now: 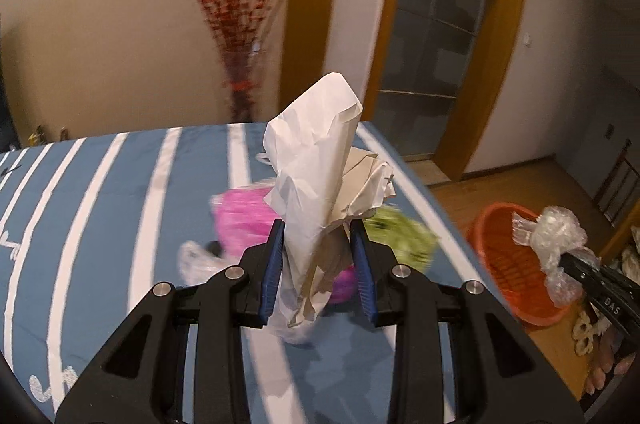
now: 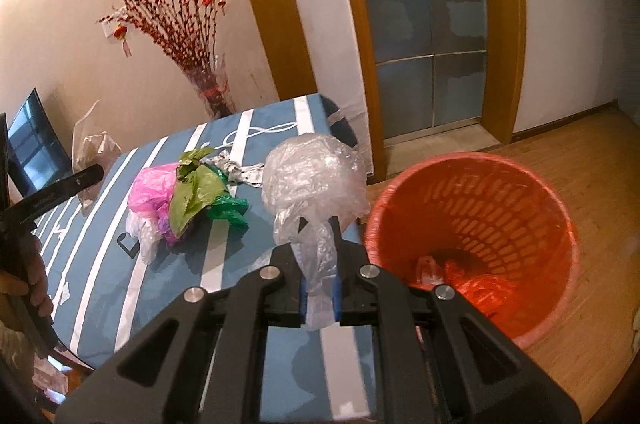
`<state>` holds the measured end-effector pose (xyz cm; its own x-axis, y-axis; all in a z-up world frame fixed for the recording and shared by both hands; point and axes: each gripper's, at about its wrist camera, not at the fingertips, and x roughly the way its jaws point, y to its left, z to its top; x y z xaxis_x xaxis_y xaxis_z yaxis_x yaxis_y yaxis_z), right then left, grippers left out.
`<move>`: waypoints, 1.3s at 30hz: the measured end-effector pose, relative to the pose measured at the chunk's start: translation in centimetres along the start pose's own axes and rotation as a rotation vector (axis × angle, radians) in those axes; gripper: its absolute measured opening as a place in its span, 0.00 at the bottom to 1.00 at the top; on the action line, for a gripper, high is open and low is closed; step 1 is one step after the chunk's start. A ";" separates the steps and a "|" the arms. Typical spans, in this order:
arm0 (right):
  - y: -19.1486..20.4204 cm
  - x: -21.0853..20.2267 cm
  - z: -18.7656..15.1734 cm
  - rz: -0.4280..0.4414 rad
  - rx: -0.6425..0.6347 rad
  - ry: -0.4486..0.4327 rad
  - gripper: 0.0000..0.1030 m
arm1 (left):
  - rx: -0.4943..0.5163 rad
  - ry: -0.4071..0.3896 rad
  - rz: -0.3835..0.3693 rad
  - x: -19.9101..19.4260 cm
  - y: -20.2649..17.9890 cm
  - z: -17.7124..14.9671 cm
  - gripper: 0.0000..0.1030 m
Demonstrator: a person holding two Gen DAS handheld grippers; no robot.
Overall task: Collect trash
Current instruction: 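Lift the clear bag and white paper and carry them toward the orange basket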
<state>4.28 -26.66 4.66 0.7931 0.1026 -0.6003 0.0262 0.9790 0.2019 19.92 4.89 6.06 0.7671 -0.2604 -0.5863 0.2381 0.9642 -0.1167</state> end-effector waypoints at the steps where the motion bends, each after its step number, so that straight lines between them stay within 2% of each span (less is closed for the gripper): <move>1: -0.4 -0.4 -0.1 -0.004 0.004 -0.005 0.10 | 0.005 0.001 -0.009 0.0 -0.5 -0.1 0.32; 14: -6.1 -3.9 -0.6 -0.092 0.077 -0.057 0.10 | 0.088 0.047 -0.142 1.9 -9.5 -1.5 0.32; 25: -10.4 -3.2 -0.8 -0.142 0.136 -0.059 0.10 | 0.127 0.105 -0.269 5.1 -16.1 -2.4 0.32; 39: -14.2 -1.1 -0.5 -0.158 0.188 -0.069 0.10 | 0.149 0.176 -0.379 9.1 -21.9 -3.6 0.32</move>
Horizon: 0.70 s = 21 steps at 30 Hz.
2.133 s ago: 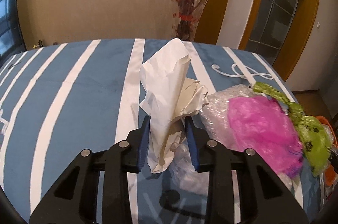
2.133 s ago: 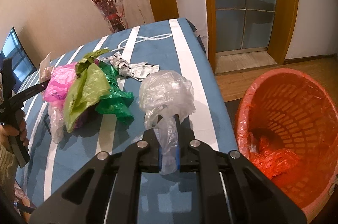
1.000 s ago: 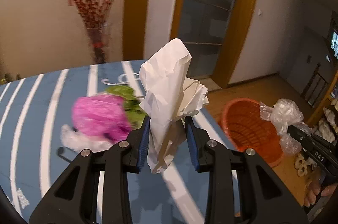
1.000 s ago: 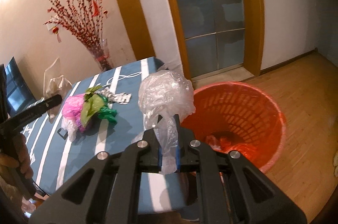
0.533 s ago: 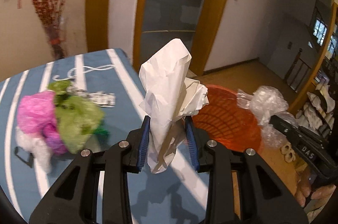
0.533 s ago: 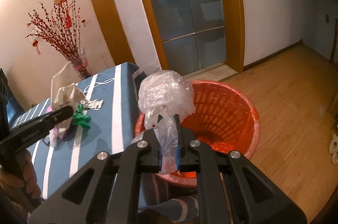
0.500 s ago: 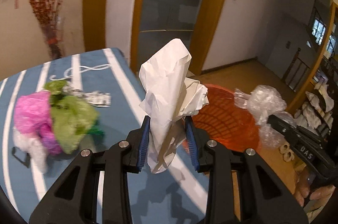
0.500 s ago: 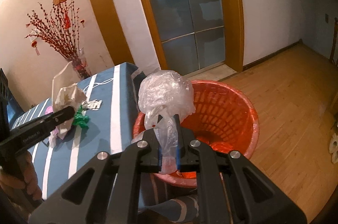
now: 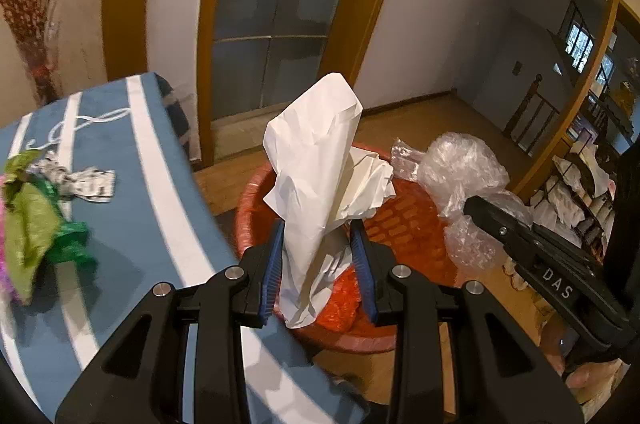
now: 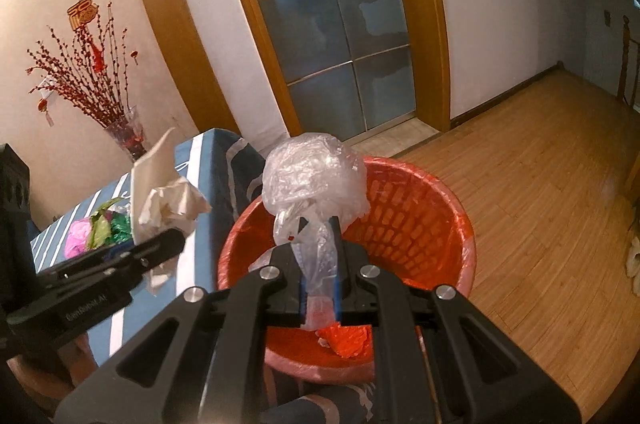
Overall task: Collect trash
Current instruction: 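Lift the clear bag and white paper and carry them toward the orange basket, then open both tools over the orange basket to drop the bag and paper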
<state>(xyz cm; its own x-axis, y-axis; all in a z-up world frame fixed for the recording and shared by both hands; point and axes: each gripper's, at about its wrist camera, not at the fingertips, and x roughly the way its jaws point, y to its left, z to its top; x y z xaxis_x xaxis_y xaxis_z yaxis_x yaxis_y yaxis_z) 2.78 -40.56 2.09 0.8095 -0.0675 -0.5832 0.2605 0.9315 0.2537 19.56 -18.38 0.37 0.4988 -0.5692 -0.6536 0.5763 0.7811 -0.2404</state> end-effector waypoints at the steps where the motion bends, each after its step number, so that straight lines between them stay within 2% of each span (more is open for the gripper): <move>1: -0.3 0.2 0.1 -0.001 0.004 0.001 0.10 | 0.000 0.004 -0.004 0.3 -0.1 0.0 0.32; 8: -1.7 2.0 0.7 -0.018 0.035 0.005 0.14 | -0.005 0.048 -0.024 2.8 -1.0 -0.2 0.35; 12: -2.3 3.0 0.8 -0.034 0.045 0.007 0.28 | -0.013 0.077 -0.022 3.8 -1.0 -0.7 0.43; 17: -3.2 3.8 0.3 -0.047 0.061 0.019 0.37 | -0.024 0.109 0.002 4.5 -0.5 -1.3 0.48; 21: -3.7 3.9 -0.2 -0.070 0.067 0.020 0.52 | -0.034 0.107 0.034 4.0 0.2 -1.6 0.60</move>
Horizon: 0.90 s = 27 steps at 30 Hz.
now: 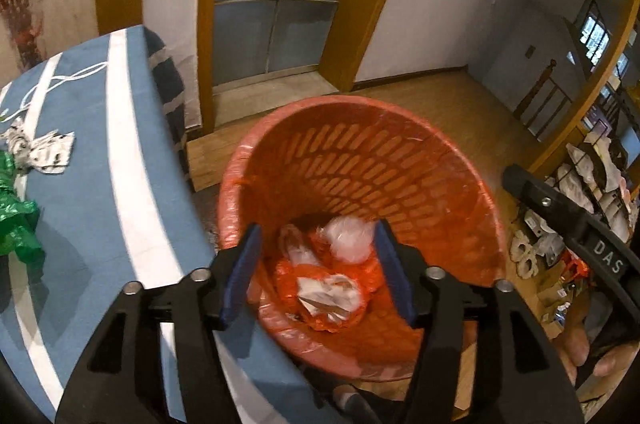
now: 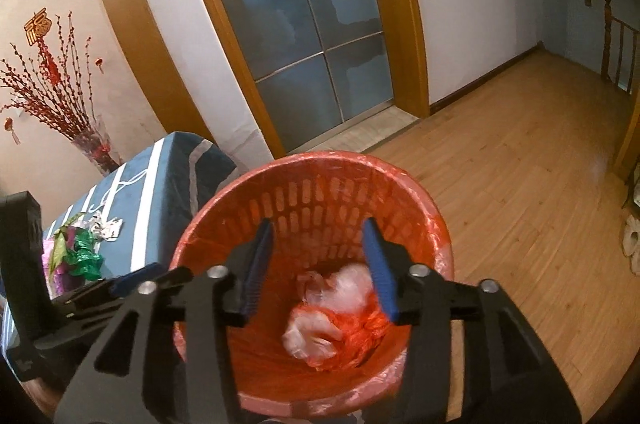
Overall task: Collect trash
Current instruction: 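Open both tools over the orange basket to drop the bag and paper, then move both tools back over the table toward the pink and green bags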
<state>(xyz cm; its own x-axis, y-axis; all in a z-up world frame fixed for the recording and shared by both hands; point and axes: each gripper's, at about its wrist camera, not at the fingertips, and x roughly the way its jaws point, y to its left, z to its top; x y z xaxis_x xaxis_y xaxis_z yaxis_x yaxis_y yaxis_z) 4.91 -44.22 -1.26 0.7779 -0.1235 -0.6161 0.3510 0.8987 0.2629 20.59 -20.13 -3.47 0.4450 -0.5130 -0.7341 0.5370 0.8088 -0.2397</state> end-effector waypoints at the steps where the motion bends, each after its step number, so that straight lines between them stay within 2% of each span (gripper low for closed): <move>1: 0.0 0.0 -0.1 -0.005 -0.001 -0.001 0.55 | 0.000 -0.002 0.009 -0.2 0.1 -0.1 0.61; 7: 0.2 -0.5 -0.6 -0.017 -0.016 -0.004 0.61 | 0.011 -0.023 0.050 -1.7 1.4 -0.6 0.68; 17: 3.0 -2.1 -0.7 0.011 -0.066 -0.014 0.62 | -0.009 -0.072 0.097 -5.6 4.4 -1.5 0.68; 23: 7.4 -3.4 -0.5 0.078 -0.124 -0.020 0.62 | -0.056 -0.133 0.138 -10.0 7.9 -2.9 0.68; 27: 11.7 -3.6 -0.7 0.138 -0.180 -0.010 0.62 | -0.095 -0.173 0.186 -12.5 10.6 -3.8 0.68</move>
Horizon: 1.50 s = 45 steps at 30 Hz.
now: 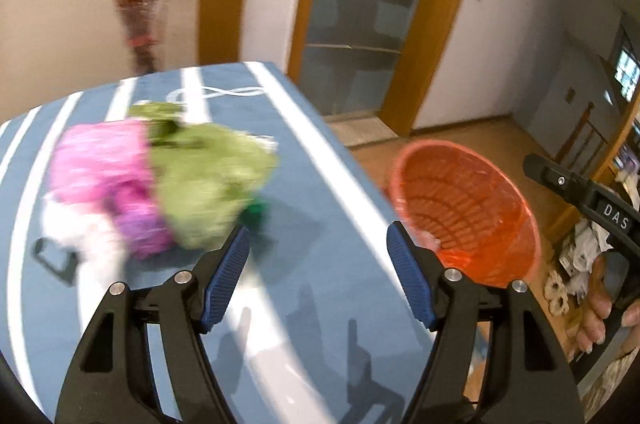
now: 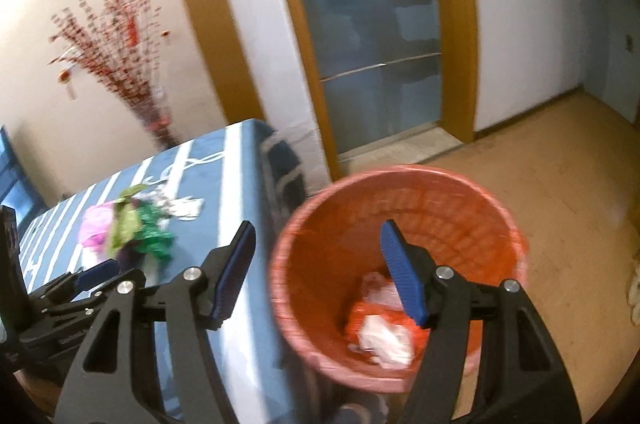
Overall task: Collect trash
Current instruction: 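Move both tools back over the table toward the pink and green bags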
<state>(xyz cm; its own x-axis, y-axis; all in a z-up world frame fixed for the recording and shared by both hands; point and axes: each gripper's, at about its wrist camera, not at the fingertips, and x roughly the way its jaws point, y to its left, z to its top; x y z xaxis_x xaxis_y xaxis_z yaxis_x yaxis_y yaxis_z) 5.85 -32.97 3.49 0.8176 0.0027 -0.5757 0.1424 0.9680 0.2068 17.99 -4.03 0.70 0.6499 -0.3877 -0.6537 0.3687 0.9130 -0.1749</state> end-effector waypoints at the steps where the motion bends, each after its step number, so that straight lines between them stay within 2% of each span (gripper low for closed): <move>1: 1.0 0.2 0.1 0.014 -0.012 0.004 0.62 | -0.010 -0.011 0.019 -0.6 1.1 -0.1 0.68; 5: 6.6 1.7 0.4 0.085 -0.079 0.029 0.61 | -0.046 -0.039 0.097 -2.0 5.3 -0.5 0.68; 11: 14.4 5.0 1.0 0.186 -0.147 0.085 0.50 | -0.128 -0.060 0.199 -3.2 11.4 -1.0 0.68; 15: 18.9 7.6 1.4 0.223 -0.187 0.126 0.45 | -0.185 -0.073 0.240 -3.9 14.9 -1.5 0.68; 22: 25.3 12.0 1.4 0.232 -0.241 0.179 0.44 | -0.243 -0.087 0.267 -4.6 18.6 -2.0 0.68; 28: 27.6 15.3 0.4 0.191 -0.276 0.236 0.41 | -0.271 -0.091 0.261 -4.6 20.2 -2.4 0.68; 29: 27.6 15.7 0.2 0.186 -0.283 0.243 0.37 | -0.273 -0.090 0.260 -4.6 20.3 -2.4 0.68; 30: 27.7 16.1 -0.1 0.180 -0.291 0.255 0.24 | -0.276 -0.090 0.257 -4.5 20.5 -2.5 0.68; 34: 27.0 16.1 -0.6 0.187 -0.276 0.262 0.16 | -0.278 -0.087 0.253 -4.3 20.6 -2.6 0.68; 45: 23.3 12.4 0.1 0.232 -0.198 0.189 0.13 | -0.255 -0.090 0.218 -3.9 18.7 -1.9 0.68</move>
<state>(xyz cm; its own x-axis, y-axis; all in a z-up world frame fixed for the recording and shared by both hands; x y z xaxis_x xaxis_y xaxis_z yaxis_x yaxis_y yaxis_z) 19.38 -10.40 1.22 0.6949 0.2564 -0.6718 -0.1611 0.9660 0.2021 21.12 14.74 -1.42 0.7553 -0.1794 -0.6303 0.0440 0.9735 -0.2244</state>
